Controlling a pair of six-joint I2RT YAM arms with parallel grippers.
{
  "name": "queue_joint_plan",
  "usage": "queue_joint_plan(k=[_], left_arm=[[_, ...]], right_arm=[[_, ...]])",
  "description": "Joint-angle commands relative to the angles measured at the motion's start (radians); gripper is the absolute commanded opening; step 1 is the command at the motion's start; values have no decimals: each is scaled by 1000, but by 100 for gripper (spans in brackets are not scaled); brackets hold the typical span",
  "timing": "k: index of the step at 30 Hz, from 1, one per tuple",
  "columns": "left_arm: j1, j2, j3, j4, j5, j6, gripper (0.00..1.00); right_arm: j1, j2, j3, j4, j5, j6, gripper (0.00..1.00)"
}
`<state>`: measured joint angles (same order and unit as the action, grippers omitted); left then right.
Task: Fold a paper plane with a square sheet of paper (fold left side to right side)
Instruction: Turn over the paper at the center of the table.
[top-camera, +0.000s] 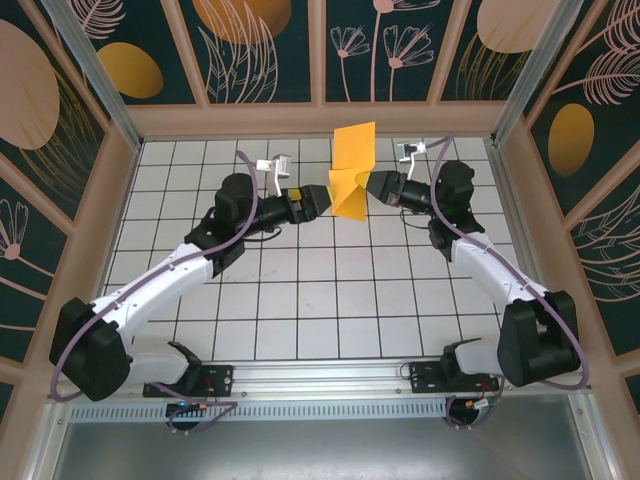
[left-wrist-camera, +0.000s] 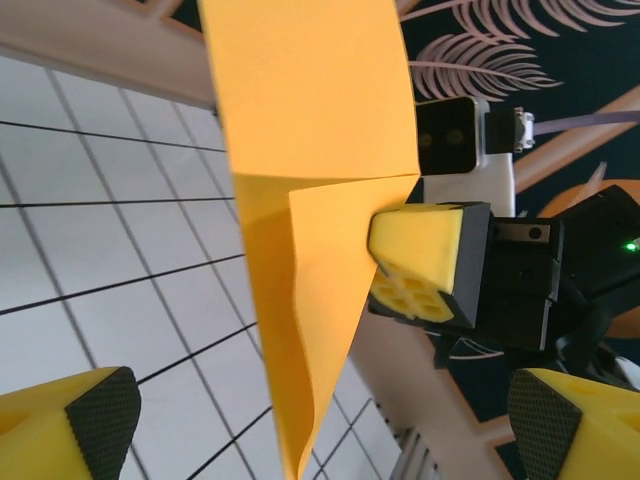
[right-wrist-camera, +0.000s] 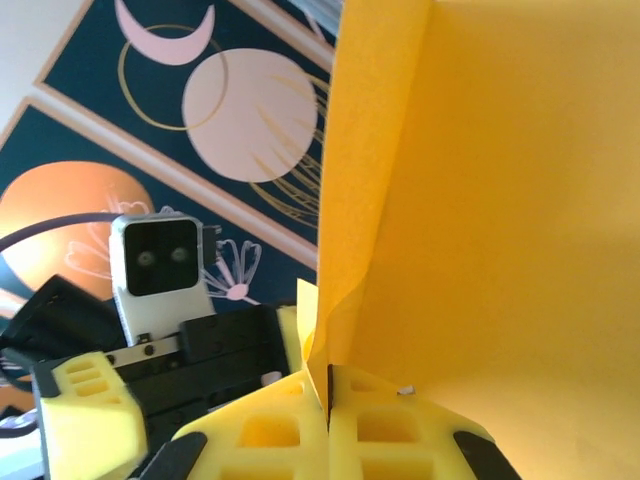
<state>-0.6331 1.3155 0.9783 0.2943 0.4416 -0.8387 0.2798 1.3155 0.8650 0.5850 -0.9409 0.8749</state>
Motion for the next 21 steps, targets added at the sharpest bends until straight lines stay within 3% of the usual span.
queue_joint_plan(k=[1, 11, 21], left_arm=[[4, 27, 14, 161, 124, -88, 92], [5, 47, 0, 236, 161, -152, 62], [5, 5, -50, 203, 91, -146, 32]], right_arm=[[42, -25, 39, 90, -32, 49, 3], [82, -27, 36, 166, -21, 125, 3], [80, -44, 2, 165, -9, 138, 3]])
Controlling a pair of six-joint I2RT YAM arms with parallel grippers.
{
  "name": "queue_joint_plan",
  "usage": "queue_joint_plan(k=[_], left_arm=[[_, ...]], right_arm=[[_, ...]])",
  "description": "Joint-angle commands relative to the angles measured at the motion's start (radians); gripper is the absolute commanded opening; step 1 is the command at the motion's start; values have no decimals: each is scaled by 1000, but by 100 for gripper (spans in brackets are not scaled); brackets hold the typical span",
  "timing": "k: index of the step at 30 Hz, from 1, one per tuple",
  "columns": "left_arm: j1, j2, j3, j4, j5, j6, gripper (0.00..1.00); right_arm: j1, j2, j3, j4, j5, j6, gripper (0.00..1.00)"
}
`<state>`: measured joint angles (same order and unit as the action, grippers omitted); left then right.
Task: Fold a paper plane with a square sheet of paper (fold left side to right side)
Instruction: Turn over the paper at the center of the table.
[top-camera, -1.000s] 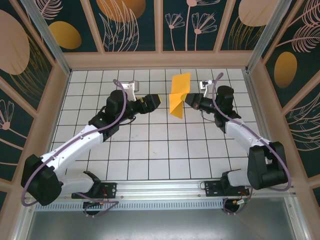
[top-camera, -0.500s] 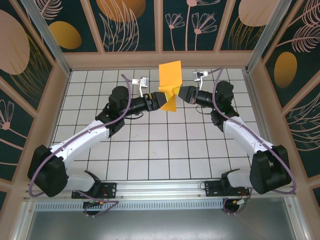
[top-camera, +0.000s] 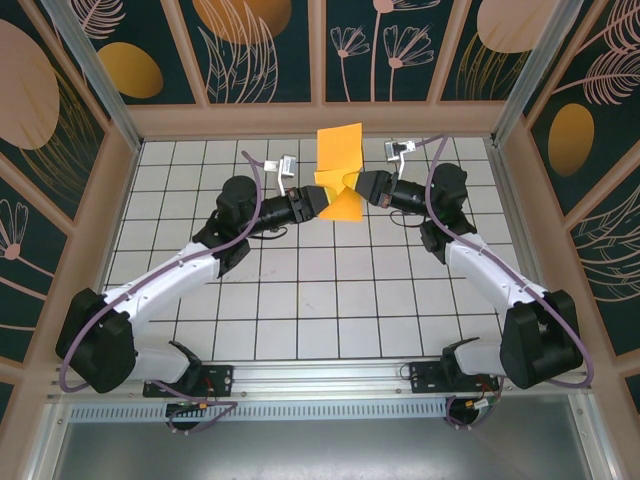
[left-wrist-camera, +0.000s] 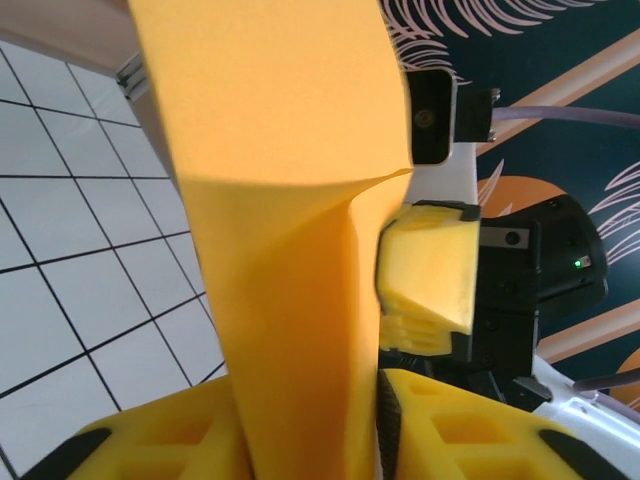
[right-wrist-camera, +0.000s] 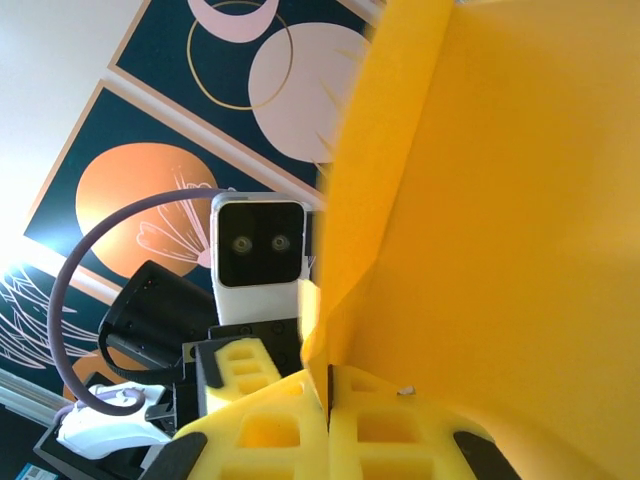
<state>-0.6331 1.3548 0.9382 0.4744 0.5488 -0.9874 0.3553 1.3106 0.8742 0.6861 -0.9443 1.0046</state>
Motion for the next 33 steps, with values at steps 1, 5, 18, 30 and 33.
queue_joint_plan(k=[1, 5, 18, 30, 33], left_arm=[[6, -37, -10, 19, -20, 3, 29], [5, -42, -17, 11, -30, 8, 16], [3, -75, 69, -347, -190, 215, 0], [-228, 173, 402, -1242, -1077, 300, 0], [-263, 297, 503, -1434, -1202, 201, 0]], right_arm=[[4, -39, -7, 61, -4, 8, 3], [5, -43, -10, 37, -7, -2, 4], [-65, -128, 66, -607, 219, -368, 48], [-163, -200, 0, -1105, 932, -532, 64], [-185, -239, -59, -1094, 944, -534, 66]])
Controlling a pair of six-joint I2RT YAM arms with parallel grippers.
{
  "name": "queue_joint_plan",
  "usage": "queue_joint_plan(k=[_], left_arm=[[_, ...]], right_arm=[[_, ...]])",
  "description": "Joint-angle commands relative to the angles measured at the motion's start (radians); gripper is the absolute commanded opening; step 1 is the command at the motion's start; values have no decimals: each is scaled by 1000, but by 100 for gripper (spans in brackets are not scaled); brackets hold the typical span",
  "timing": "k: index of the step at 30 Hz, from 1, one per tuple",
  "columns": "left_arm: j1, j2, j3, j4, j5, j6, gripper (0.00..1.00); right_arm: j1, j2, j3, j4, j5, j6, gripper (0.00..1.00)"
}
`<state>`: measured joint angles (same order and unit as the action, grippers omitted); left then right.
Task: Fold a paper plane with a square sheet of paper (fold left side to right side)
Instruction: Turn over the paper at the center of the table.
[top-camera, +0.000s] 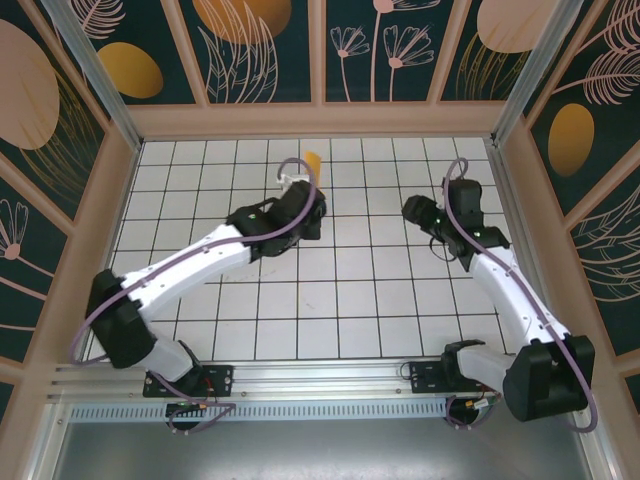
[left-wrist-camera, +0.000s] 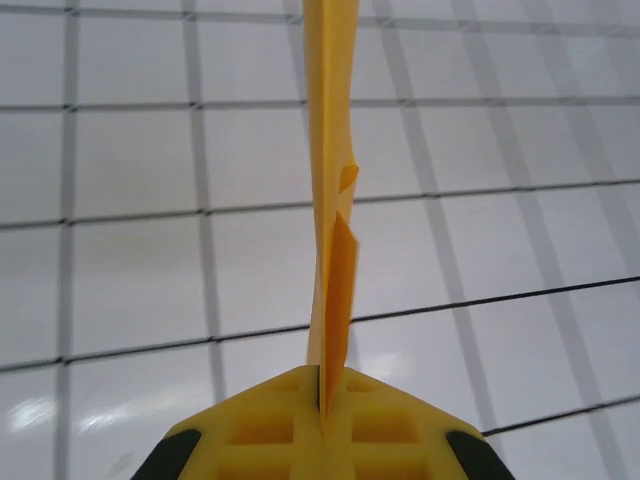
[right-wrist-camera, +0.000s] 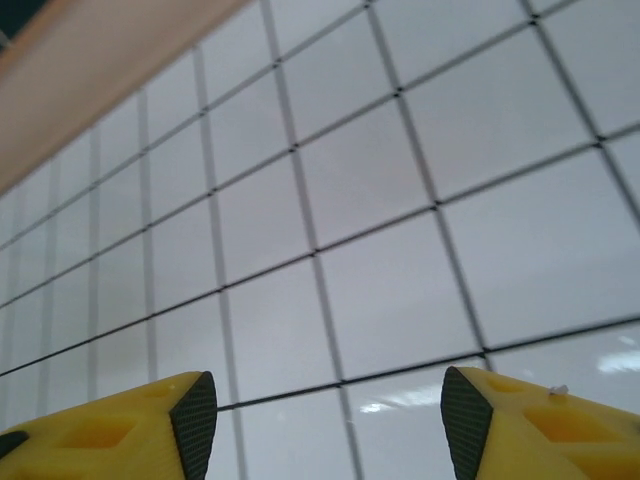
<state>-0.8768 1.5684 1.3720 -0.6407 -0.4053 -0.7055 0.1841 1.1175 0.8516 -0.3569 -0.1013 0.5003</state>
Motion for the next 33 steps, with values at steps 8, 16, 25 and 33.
queue_joint_plan(k=[8, 16, 25, 33], left_arm=[[-85, 448, 355, -666, -402, -228, 0], [-86, 645, 453, -626, -235, -184, 1], [-86, 807, 594, -577, -35, -95, 10], [-67, 890, 787, -583, 69, -27, 38]], right_arm=[[-44, -89, -113, -45, 69, -50, 66], [-74, -124, -143, -44, 32, -69, 66], [-101, -124, -180, -30, -22, -82, 66], [-109, -106, -195, -18, -82, -90, 66]])
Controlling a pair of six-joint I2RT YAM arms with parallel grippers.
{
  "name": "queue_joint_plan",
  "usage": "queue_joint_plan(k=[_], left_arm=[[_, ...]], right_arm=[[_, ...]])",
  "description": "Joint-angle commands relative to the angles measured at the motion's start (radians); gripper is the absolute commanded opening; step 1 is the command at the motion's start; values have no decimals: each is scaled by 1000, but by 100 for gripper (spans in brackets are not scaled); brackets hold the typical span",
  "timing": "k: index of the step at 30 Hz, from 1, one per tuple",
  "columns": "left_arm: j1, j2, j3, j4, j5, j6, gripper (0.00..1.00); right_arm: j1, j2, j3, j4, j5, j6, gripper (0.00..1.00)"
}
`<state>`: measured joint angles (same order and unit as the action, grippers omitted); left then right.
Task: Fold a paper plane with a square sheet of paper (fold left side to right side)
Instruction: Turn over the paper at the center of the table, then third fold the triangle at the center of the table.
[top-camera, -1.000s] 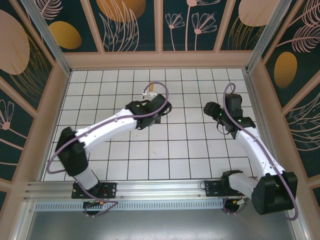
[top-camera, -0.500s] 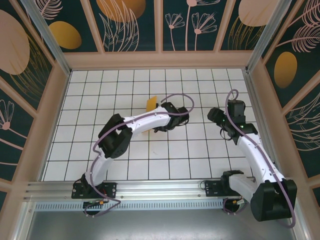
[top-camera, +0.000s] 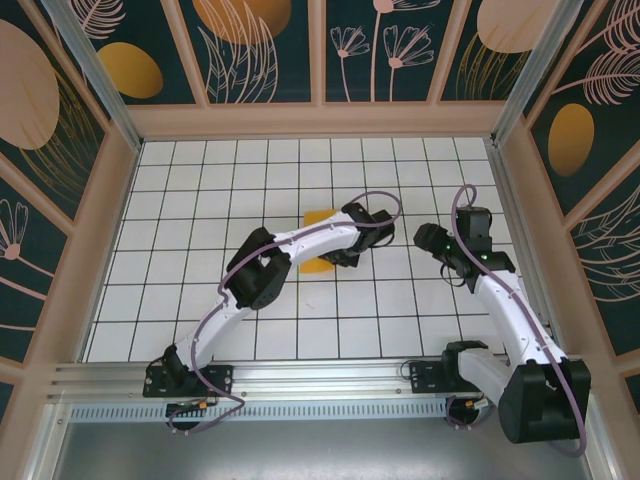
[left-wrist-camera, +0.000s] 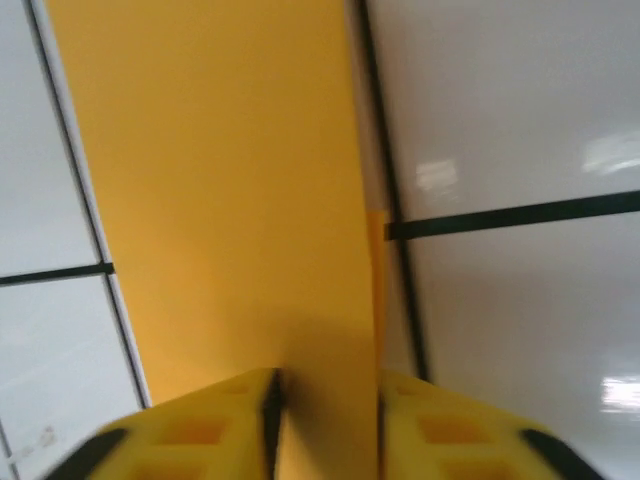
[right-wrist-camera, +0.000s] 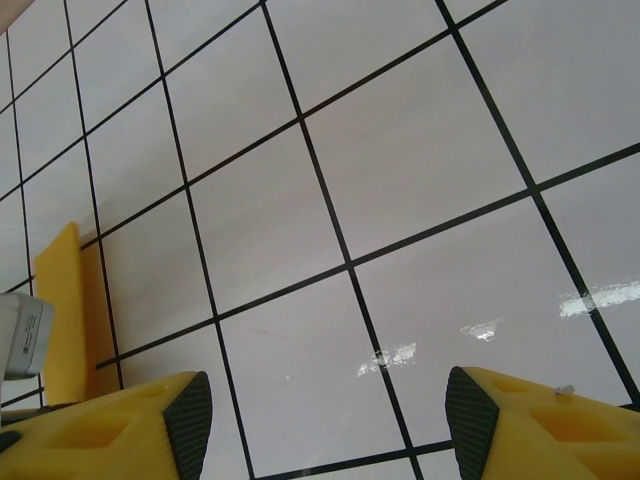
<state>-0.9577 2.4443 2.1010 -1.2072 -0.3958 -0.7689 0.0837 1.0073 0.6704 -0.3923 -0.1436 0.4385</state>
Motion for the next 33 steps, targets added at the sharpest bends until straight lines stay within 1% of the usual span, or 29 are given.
queue_joint_plan(k=[1, 3, 7, 9, 12, 13, 18, 21, 24, 26, 29, 33], left_arm=[[20, 10, 70, -15, 75, 45, 42], [31, -3, 90, -5, 97, 60, 48], [57, -91, 69, 63, 158, 102, 57], [79, -170, 1, 129, 193, 117, 59], [139, -321, -165, 267, 251, 126, 62], [160, -370, -228, 323, 277, 129, 62], [288, -629, -602, 690, 434, 117, 70], [354, -748, -794, 891, 522, 91, 76], [421, -818, -940, 1045, 622, 64, 78], [456, -837, -1003, 1102, 672, 54, 79], [494, -849, -1064, 1152, 712, 52, 79], [539, -842, -1120, 1208, 773, 39, 75]], right_arm=[[-9, 10, -13, 17, -46, -30, 66], [-10, 24, -9, 17, -61, -36, 66], [-11, 59, -3, 38, -127, -38, 66], [-11, 80, -5, 78, -197, -21, 66], [8, 131, -9, 171, -314, 35, 66], [25, 149, -6, 196, -327, 53, 66], [169, 316, 93, 269, -286, 93, 65], [247, 447, 195, 294, -264, 105, 64], [301, 587, 298, 316, -266, 123, 60], [329, 675, 376, 316, -266, 127, 58], [367, 811, 503, 296, -266, 122, 55], [398, 963, 659, 259, -259, 107, 52]])
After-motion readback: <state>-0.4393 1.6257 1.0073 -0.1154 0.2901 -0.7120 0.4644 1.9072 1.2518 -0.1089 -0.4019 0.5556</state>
